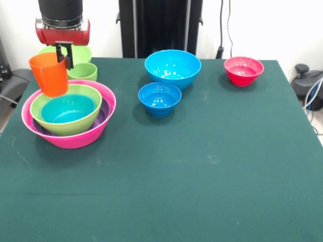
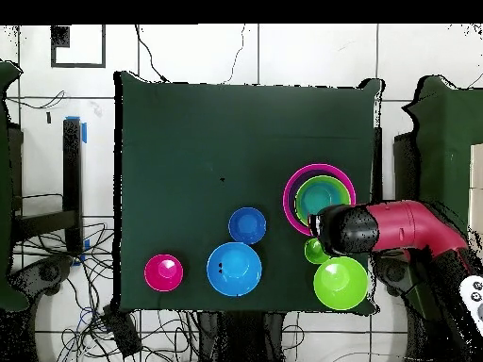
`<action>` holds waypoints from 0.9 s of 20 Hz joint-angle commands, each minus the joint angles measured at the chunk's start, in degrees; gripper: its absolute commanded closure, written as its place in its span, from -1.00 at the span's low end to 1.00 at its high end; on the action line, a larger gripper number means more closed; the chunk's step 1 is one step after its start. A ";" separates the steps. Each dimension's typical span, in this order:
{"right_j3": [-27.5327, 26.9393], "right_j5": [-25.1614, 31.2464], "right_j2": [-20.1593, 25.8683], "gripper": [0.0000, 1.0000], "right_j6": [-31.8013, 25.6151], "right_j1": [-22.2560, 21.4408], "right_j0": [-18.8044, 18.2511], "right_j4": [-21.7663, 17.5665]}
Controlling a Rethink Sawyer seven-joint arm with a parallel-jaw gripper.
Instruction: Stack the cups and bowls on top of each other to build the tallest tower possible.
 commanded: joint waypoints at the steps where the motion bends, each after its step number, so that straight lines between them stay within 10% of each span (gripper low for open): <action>1: 4.73 0.38 -2.41 1.00 -5.10 0.27 2.78 -2.24; 12: 4.37 -0.54 -2.55 1.00 -4.86 1.47 2.52 -2.76; 13: 4.47 -0.80 -2.51 -1.00 -4.74 1.45 2.41 -2.74; 18: 4.60 -1.29 -2.71 -1.00 -4.28 1.59 2.22 -2.85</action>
